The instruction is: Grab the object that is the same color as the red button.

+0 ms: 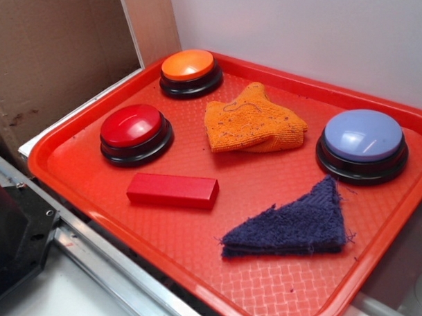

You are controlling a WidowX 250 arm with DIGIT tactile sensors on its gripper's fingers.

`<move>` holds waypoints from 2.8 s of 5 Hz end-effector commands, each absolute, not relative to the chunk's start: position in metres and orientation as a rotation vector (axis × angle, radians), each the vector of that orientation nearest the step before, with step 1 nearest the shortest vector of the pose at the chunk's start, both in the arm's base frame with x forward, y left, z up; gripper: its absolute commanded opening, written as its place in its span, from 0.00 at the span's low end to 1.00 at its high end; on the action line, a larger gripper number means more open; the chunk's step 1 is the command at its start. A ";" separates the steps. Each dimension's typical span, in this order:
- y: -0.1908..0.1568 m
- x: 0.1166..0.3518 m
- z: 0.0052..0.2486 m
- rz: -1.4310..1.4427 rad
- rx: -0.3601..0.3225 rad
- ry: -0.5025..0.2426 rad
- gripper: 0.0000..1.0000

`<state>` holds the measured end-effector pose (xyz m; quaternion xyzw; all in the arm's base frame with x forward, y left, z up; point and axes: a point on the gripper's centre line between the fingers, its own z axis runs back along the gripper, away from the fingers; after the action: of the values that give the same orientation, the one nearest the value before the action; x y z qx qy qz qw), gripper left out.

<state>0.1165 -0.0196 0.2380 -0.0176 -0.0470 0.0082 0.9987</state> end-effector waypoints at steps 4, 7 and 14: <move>-0.030 0.184 0.230 -0.049 0.032 -0.030 1.00; -0.100 0.198 0.126 -0.808 0.081 0.169 1.00; -0.081 0.168 0.010 -0.909 0.062 0.400 1.00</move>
<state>0.1707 -0.0711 0.0051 0.0333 0.2294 -0.4204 0.8772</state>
